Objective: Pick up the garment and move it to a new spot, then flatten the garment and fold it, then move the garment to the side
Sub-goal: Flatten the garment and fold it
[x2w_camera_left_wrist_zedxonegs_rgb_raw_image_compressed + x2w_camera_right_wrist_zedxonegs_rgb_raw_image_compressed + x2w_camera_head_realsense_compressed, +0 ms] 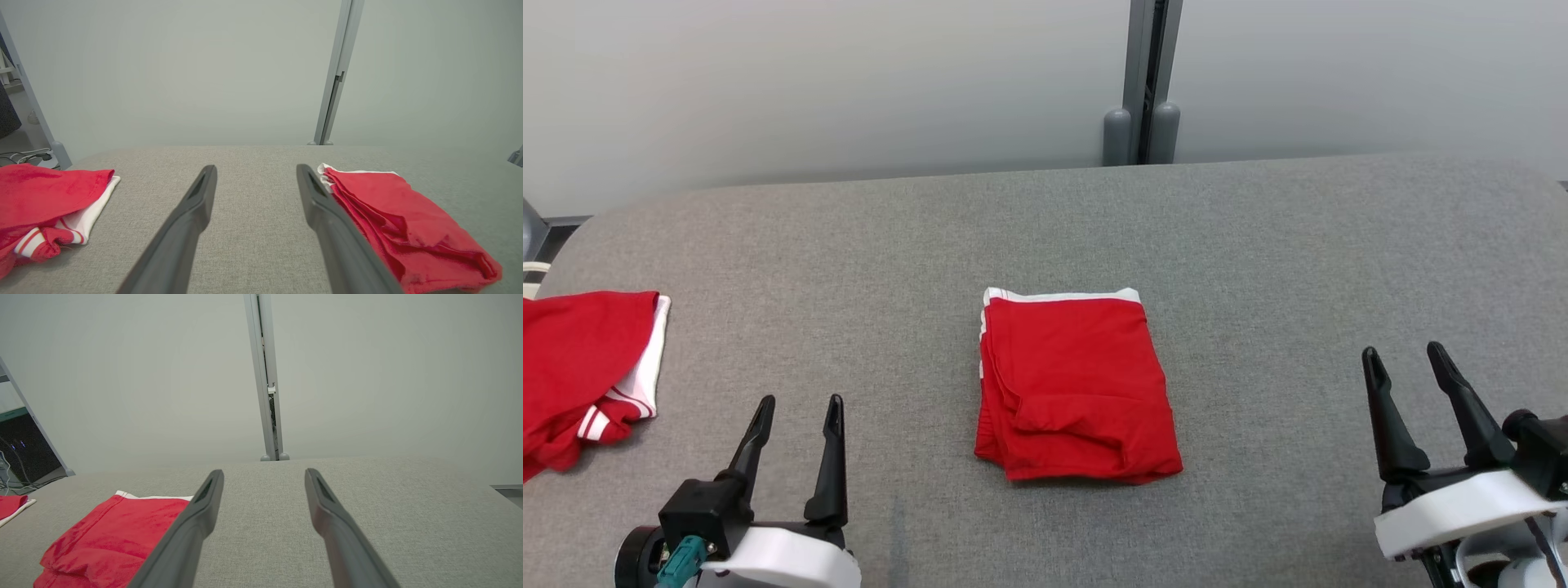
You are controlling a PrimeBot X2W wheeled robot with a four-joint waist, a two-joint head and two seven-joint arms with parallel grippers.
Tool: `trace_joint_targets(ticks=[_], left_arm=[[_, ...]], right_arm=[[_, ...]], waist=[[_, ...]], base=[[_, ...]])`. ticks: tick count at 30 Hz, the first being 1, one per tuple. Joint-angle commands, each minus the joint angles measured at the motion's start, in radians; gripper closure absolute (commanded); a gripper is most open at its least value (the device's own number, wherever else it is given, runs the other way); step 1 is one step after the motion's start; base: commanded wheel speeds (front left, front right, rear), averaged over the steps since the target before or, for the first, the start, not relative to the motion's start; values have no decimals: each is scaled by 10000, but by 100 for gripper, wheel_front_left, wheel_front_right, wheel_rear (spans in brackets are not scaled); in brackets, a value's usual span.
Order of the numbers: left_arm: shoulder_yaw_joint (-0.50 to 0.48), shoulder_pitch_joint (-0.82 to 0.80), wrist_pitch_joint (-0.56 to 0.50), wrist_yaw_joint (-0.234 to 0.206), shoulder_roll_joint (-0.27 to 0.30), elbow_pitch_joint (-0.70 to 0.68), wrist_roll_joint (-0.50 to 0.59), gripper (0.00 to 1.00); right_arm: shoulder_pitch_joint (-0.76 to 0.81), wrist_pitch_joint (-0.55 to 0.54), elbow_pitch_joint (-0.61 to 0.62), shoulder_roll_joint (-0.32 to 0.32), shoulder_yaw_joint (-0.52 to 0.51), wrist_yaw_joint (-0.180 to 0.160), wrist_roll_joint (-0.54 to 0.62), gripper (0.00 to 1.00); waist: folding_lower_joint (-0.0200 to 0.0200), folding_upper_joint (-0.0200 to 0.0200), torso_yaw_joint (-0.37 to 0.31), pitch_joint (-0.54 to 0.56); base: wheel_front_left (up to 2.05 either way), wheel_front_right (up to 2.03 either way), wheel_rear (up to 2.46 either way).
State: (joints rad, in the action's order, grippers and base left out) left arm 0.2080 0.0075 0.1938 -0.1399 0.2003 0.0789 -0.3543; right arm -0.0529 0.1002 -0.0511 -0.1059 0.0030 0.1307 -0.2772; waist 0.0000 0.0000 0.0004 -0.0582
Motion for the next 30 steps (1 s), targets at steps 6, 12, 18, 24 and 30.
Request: trace_joint_targets(ticks=[6, 12, 18, 24, 30], left_arm=[[-149, 600, -137, -245, 261, -245, -62, 0], [-245, 898, -251, -383, 415, -472, -70, 0], [-260, 978, -330, -501, 498, -661, -87, 0], [-245, 1002, -374, -581, 548, -764, -56, 0], [-169, 1050, -468, -648, 550, -830, -23, 0]], right_arm=[[971, -475, 654, 154, -266, 3, 228, 0], [1410, -730, 1028, 265, -420, 3, 312, 0], [1635, -848, 1244, 369, -547, 3, 376, 0], [1647, -895, 1282, 412, -548, 3, 362, 0], [1721, -901, 1238, 462, -569, 3, 301, 0]], waist=[[0, 0, 24, 632], [0, 0, 70, 825], [0, 0, 160, 882], [0, 0, 179, 887], [0, 0, 212, 915]], base=[[0, 0, 0], [0, 0, 0], [0, 0, 0], [0, 0, 0], [0, 0, 0]])
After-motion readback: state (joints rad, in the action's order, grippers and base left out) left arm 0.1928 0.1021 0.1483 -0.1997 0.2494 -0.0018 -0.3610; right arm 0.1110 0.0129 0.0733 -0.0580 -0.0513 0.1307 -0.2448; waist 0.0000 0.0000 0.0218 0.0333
